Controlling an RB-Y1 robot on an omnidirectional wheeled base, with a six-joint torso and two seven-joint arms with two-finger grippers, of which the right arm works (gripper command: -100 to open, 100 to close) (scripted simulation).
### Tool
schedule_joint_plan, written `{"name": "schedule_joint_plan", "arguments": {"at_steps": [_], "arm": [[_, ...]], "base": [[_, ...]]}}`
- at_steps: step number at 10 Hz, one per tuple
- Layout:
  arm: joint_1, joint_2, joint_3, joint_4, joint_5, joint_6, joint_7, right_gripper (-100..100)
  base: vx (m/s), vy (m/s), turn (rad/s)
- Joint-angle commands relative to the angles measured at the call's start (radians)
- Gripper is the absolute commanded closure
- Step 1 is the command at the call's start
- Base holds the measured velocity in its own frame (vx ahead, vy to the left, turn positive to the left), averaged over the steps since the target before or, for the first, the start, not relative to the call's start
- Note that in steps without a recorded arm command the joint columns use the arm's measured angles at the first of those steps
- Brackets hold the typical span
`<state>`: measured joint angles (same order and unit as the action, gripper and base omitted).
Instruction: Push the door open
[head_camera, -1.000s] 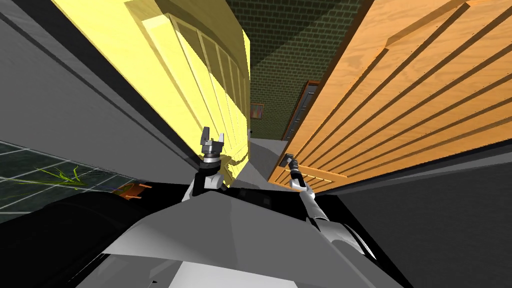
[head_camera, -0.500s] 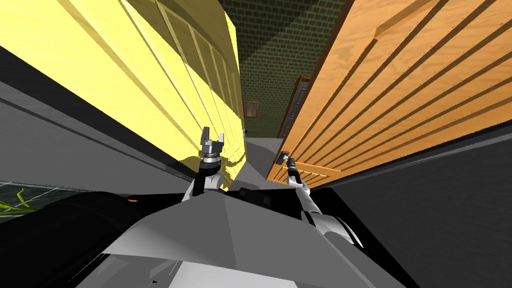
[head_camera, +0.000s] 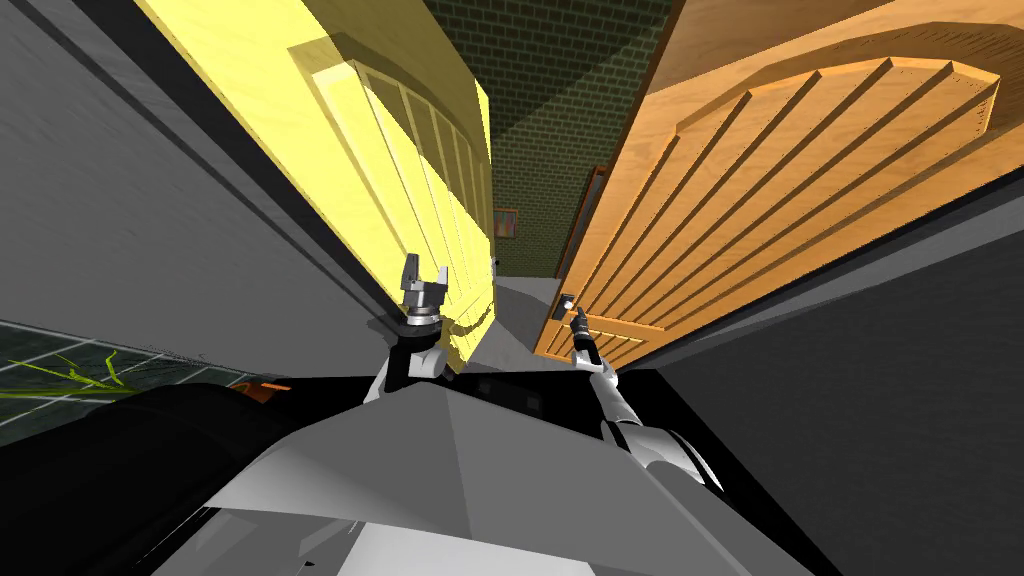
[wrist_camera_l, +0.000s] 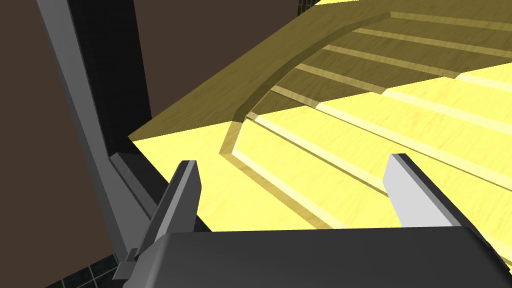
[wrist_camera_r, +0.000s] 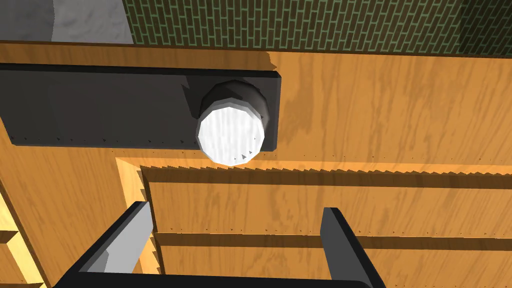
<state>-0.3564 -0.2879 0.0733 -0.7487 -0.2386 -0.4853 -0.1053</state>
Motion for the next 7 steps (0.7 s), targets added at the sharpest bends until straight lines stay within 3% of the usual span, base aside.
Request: {"name": "schedule_joint_plan", "arguments": {"at_steps": [1,3,4,7], "arm": [[-0.006,0.0,0.009,-0.002,0.003,0.011,-0.005,-100],[-0.011,0.001,0.019,-0.006,0.006,0.023,-0.01,-100],[-0.011,0.001,0.016,0.0,0.005,0.015,-0.009,-100],[-0.012,0.003,0.011,0.004,0.005,0.013,-0.006,-100]], "base": [[-0.221,0.016,0.006],[-0.209,0.011,0.01],[-0.103,0.002,0.001],[0.139,0.001,0.019]]}}
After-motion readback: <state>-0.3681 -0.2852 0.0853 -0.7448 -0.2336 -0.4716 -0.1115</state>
